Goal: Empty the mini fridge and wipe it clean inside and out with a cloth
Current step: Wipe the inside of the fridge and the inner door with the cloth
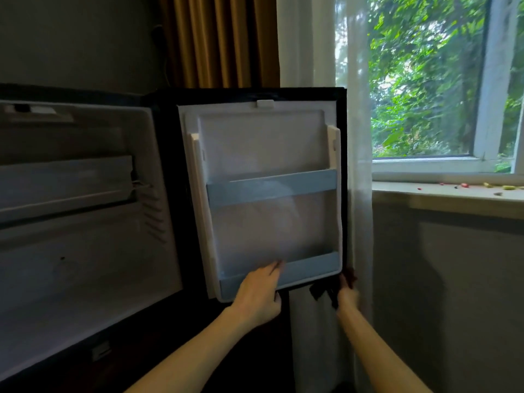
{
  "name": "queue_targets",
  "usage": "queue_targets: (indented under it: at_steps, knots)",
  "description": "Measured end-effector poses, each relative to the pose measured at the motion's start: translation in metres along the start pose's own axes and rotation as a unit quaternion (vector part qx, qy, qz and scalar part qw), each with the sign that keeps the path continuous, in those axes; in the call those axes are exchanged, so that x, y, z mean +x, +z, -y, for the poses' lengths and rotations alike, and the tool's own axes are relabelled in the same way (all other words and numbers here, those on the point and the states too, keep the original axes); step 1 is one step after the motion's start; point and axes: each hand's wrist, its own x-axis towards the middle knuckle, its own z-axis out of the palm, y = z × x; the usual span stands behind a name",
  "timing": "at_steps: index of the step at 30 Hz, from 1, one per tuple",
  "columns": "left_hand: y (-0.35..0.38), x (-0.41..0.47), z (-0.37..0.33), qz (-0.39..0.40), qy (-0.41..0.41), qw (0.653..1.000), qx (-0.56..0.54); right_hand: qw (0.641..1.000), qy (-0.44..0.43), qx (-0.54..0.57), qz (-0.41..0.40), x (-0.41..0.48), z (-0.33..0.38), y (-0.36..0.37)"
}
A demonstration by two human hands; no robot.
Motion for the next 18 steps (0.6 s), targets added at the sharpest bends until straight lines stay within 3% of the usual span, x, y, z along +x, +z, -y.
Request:
queue_targets:
  at_steps: [4,7,13,18]
  knots:
    - [0.009,-0.039,0.034,-0.035,0.076,0.992,0.098,0.996,0.050,0.068,0.023,-0.014,-0.014,0.014]
    - [0.014,-0.057,0.044,-0.028,0.086,0.985,0.145,0.989,0.091,0.096,0.067,-0.052,-0.034,0.034]
    - [0.012,-0.090,0.062,-0.022,0.070,0.995,0.068,0.954,0.210,0.122,0.176,-0.134,-0.079,0.088]
    - [0.005,-0.132,0.082,0.001,0.067,0.997,-0.028,0.926,0.288,0.142,0.198,-0.175,-0.097,0.109]
